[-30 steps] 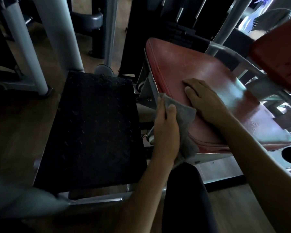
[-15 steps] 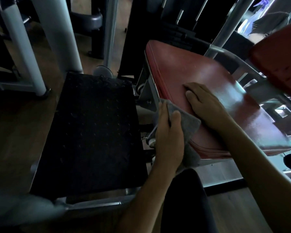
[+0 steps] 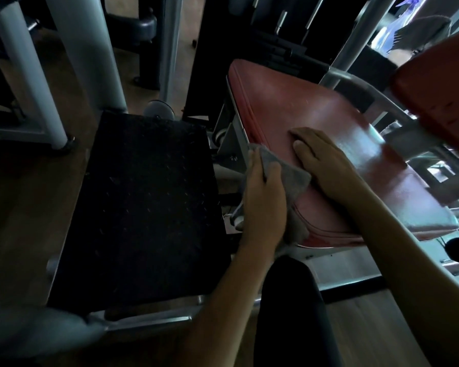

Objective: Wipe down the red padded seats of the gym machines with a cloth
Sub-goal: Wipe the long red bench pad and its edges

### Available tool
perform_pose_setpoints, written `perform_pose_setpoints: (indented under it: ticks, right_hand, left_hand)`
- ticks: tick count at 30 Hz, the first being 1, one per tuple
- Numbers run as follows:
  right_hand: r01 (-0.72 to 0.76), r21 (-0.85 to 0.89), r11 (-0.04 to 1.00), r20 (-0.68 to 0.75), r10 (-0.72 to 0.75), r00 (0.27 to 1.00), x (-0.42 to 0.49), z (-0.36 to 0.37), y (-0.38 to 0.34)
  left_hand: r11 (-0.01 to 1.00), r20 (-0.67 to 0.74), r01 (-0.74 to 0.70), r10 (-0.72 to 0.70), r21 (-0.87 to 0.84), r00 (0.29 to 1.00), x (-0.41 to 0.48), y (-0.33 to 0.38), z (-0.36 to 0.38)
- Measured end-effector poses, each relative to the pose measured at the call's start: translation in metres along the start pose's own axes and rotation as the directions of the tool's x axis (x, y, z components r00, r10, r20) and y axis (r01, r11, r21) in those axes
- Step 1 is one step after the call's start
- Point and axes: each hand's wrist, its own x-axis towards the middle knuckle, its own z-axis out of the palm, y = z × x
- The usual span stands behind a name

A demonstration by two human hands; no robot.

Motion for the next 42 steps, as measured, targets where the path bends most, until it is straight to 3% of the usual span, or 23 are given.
perform_pose_setpoints:
  ticks: [3, 8, 13, 19, 23, 29, 34, 38, 42]
  right_hand:
    - [-0.004, -0.016, 1.000, 0.003, 0.004, 1.000, 0.001, 0.001, 0.000]
    - [-0.009, 0.002, 1.000, -0.002, 0.009, 1.000, 0.000, 0.000, -0.001]
    - [-0.016, -0.004, 1.000, 0.014, 0.016, 1.000, 0.000, 0.000, -0.001]
    - [-0.019, 0.004, 1.000, 0.003, 0.019, 1.000, -0.001, -0.001, -0.003]
    - [-0.012, 0.002, 1.000, 0.008, 0.012, 1.000, -0.002, -0.001, -0.002]
    - [-0.021, -0.002, 1.000, 0.000, 0.021, 1.000, -0.002, -0.001, -0.003]
    - [-0.010, -0.004, 1.000, 0.006, 0.010, 1.000, -0.002, 0.000, 0.000]
    - [-0.015, -0.007, 1.000, -0.004, 0.015, 1.000, -0.001, 0.002, 0.000]
    - [-0.001, 0.017, 1.000, -0.003, 0.001, 1.000, -0.001, 0.002, 0.001]
  left_hand:
    - [0.995, 0.045, 0.016, -0.011, -0.100, 0.999, -0.025, 0.001, -0.003]
    - [0.999, 0.031, 0.046, -0.046, 0.005, 0.998, 0.042, 0.014, -0.006]
    - [0.992, 0.082, 0.023, -0.013, -0.121, 0.997, -0.017, 0.006, -0.008]
    - [0.988, 0.032, 0.151, -0.151, 0.018, 0.988, 0.042, 0.013, -0.011]
    - [0.999, 0.092, 0.044, -0.043, -0.010, 0.995, -0.012, 0.013, -0.016]
    - [0.990, 0.068, 0.129, -0.132, 0.051, 0.989, 0.042, 0.011, -0.015]
    - [1.000, 0.129, 0.002, 0.002, -0.031, 0.992, -0.013, 0.009, -0.016]
    - [0.996, 0.096, 0.060, -0.066, 0.061, 0.993, 0.048, 0.015, -0.016]
    - [0.996, 0.133, 0.023, -0.034, 0.084, 0.990, 0.005, 0.009, -0.018]
